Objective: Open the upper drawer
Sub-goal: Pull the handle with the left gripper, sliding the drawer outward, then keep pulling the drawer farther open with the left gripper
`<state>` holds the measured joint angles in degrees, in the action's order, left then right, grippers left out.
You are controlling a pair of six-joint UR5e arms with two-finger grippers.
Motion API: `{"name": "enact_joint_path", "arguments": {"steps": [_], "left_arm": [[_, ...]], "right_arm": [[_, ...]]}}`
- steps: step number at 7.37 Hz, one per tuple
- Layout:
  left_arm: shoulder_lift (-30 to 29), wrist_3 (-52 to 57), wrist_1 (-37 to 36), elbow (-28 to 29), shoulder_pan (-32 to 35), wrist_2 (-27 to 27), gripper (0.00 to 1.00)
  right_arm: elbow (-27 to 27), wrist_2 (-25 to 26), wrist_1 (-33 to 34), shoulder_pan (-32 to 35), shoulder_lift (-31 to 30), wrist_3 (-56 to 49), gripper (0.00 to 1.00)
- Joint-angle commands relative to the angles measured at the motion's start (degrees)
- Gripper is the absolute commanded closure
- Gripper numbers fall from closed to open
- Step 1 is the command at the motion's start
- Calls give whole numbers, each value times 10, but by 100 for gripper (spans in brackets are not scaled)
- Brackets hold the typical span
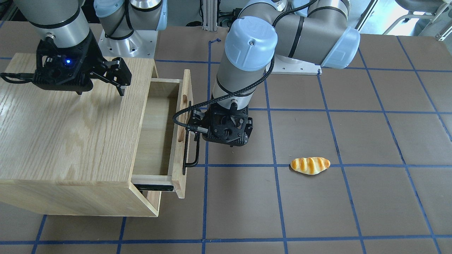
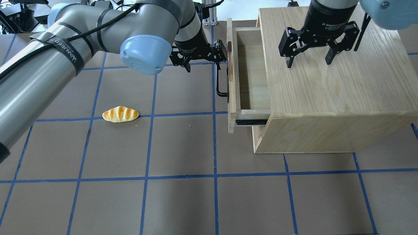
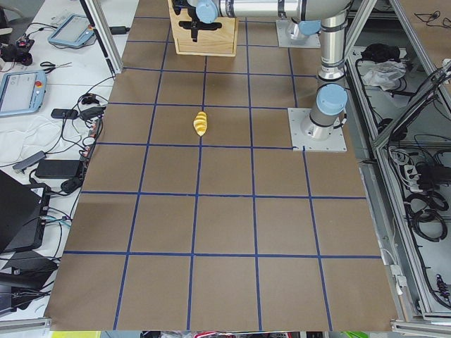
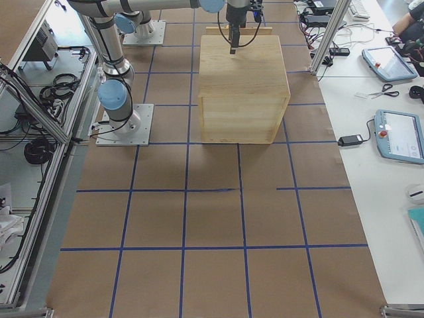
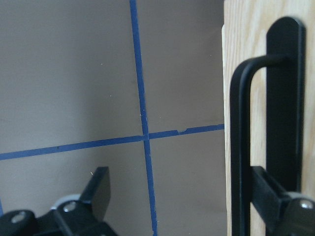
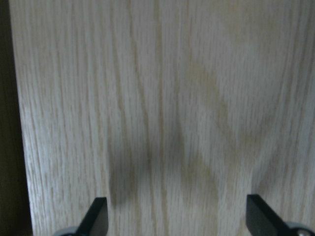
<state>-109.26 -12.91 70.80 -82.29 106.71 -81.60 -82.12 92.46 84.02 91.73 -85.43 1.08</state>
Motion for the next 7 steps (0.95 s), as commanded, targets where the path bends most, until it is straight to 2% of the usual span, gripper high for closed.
{"name": "enact_joint_path", "arguments": {"steps": [1,5,7], "left_arm": [[5,19,7,-1,-8,-1,0],[10,46,16,0,-25,-5,0],[2,23,14,9,-19,6,0]], "right_arm": [[0,0,0,0,0,1,0],[0,0,0,0,0,0,0],[0,0,0,0,0,1,0]]}}
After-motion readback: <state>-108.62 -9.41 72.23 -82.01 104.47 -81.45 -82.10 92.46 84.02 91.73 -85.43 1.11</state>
